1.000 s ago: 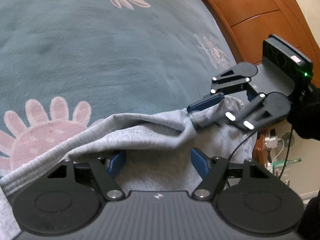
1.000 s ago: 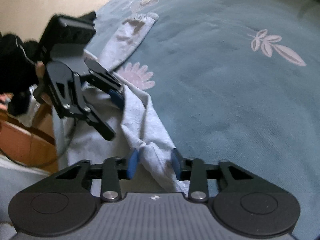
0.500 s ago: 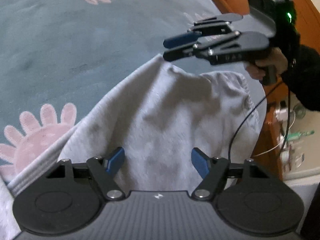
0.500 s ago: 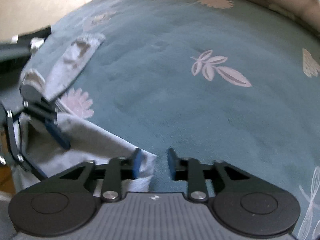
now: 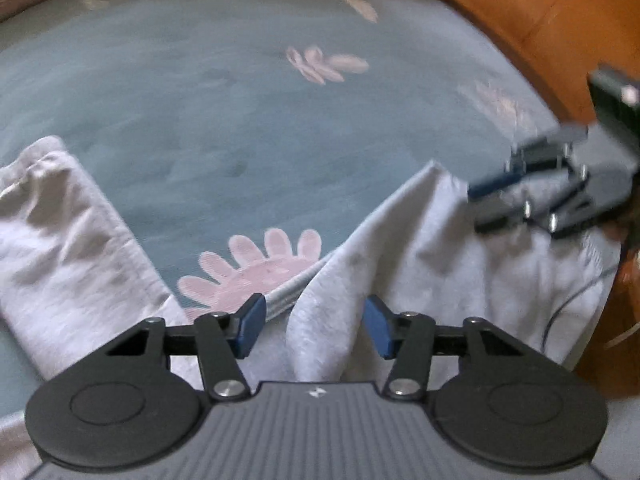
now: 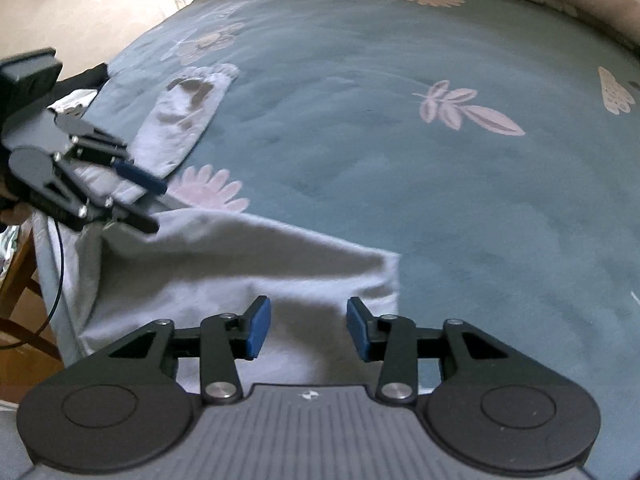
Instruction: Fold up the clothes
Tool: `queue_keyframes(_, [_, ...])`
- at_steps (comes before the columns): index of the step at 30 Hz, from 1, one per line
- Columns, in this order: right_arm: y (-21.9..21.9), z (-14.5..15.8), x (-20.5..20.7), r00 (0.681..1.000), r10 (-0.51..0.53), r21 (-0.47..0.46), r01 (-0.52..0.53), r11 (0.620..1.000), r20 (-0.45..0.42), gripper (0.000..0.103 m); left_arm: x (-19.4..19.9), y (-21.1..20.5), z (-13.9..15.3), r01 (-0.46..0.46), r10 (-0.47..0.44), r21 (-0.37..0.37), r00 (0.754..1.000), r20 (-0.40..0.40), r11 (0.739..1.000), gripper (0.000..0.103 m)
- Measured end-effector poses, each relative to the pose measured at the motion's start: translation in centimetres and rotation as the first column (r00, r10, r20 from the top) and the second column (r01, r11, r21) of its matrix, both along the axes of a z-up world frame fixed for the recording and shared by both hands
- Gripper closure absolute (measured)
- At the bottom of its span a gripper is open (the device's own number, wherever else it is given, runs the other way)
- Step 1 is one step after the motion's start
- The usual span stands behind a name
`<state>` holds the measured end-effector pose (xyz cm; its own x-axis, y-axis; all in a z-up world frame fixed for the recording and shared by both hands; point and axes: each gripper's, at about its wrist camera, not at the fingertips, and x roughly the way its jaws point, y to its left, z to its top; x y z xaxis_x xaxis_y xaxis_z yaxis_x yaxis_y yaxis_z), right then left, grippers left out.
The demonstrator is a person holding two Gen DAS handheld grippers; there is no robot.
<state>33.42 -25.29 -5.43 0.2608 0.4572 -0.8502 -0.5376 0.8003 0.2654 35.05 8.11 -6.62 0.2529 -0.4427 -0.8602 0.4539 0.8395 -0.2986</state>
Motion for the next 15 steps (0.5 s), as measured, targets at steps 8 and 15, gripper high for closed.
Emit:
queue_keyframes(8, [2.2,0.7,-3.0,0.998,0.062,-0.022,-0.062,0.998,-0.004,0.05,-5.4,1.0,1.4,-0.11,0.11,0.035,0.994,-0.003,0.993,0.055])
queue_keyframes(15, [4.2,0.1,-5.4,0.997,0.068,-0.025,-0.069,0.997,-0.042,0.05,-9.7,3.7,-0.1,-0.385,0.393,0.09,0.912,-0.119,0.919,0.054])
